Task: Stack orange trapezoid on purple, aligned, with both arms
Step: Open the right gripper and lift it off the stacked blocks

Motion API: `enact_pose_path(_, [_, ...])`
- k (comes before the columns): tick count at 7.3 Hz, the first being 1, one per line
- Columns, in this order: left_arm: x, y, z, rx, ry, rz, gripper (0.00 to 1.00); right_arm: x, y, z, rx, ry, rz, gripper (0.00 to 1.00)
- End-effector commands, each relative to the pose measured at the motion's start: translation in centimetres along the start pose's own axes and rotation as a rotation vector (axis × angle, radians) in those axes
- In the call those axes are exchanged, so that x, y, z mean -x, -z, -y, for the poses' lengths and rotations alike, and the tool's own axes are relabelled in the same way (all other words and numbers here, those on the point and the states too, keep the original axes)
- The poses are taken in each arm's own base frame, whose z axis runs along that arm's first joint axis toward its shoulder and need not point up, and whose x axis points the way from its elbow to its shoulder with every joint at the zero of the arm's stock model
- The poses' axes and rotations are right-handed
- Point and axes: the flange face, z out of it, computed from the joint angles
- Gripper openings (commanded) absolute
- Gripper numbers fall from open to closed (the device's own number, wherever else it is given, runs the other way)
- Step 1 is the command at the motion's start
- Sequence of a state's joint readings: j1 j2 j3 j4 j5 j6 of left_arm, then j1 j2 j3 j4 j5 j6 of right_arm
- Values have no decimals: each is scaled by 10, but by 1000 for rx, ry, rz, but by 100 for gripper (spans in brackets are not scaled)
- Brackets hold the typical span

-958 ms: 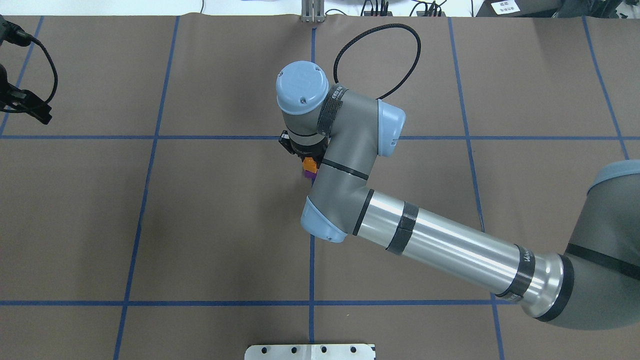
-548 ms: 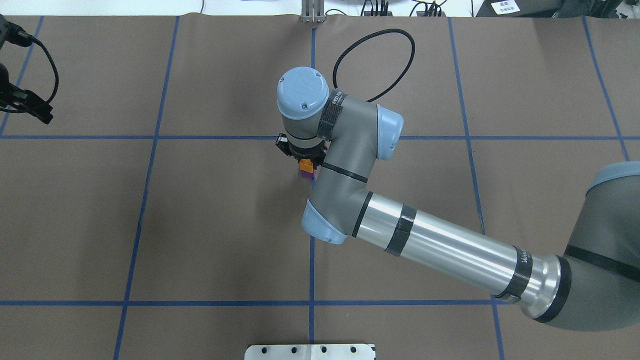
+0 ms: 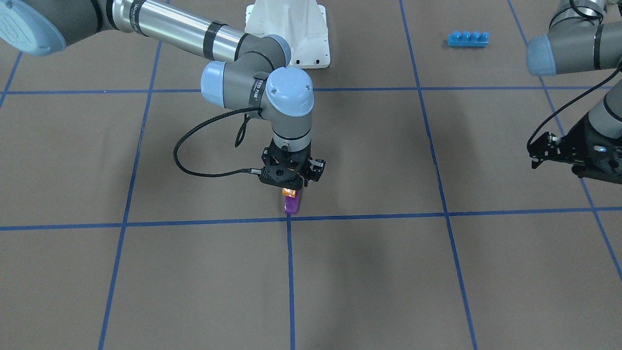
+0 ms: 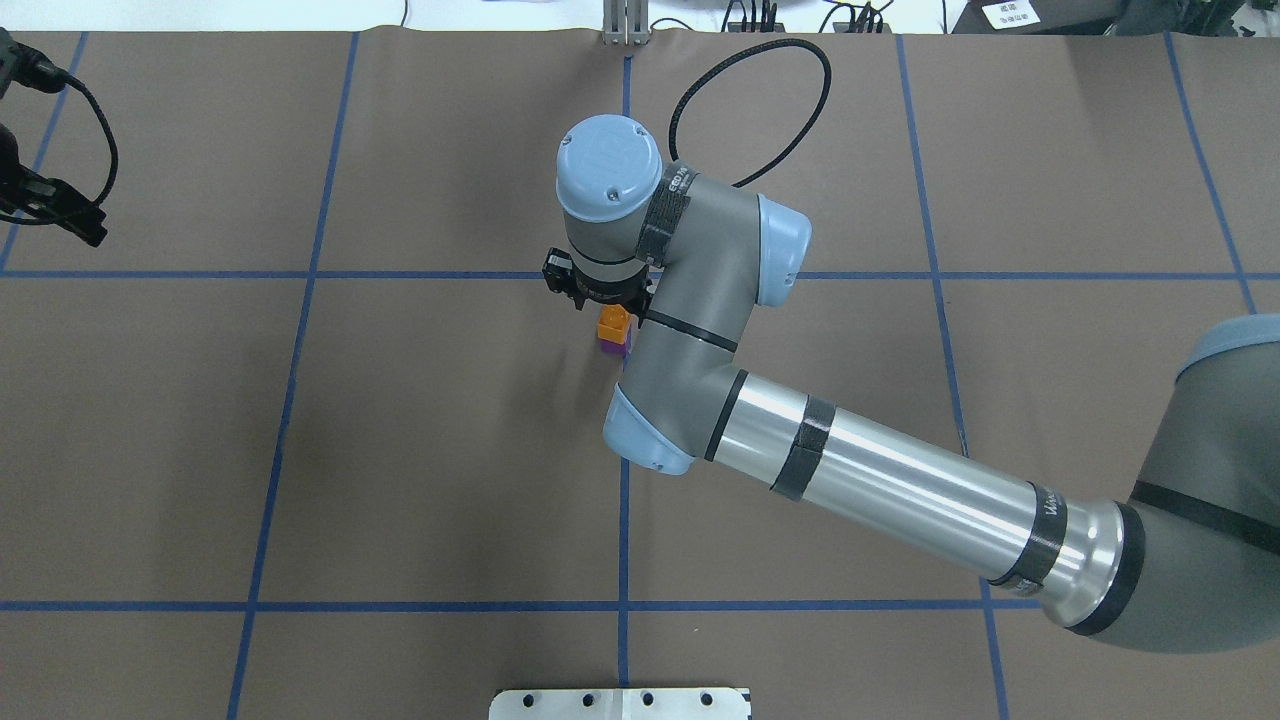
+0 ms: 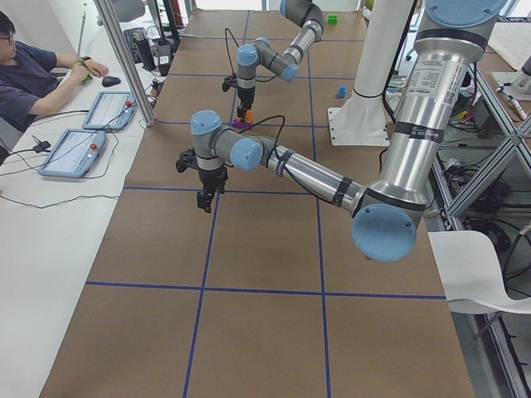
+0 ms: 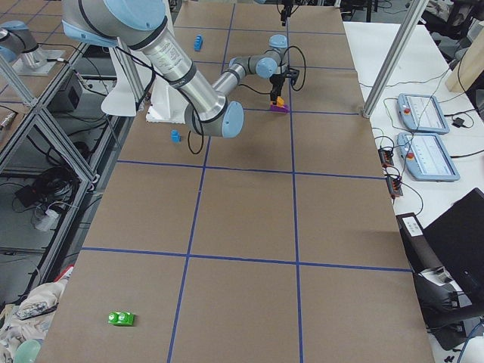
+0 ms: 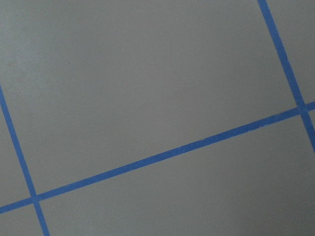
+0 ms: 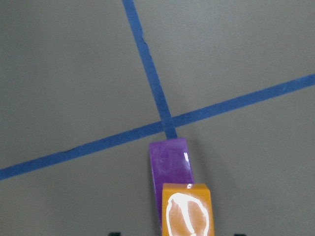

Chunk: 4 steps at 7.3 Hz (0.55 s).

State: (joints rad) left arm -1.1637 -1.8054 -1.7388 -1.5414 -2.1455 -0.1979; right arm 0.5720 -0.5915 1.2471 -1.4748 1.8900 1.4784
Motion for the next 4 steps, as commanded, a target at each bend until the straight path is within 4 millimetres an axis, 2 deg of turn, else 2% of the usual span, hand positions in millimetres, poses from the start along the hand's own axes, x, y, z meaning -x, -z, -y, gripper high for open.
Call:
enact_pose_path(1, [3, 3, 1, -17, -4, -1, 100, -5, 52, 25, 24, -23, 63, 100])
enact_pose_path(2, [15, 13, 0, -28, -20, -26, 100, -30, 89, 47, 34, -43, 58, 100])
enact_pose_path(3, [43, 17, -17, -20, -60, -60, 100, -71, 112, 60, 22, 29, 46, 100])
enact_pose_path(4, [84, 17, -46, -12, -48, -54, 100, -135, 128, 79, -6, 118, 22, 100])
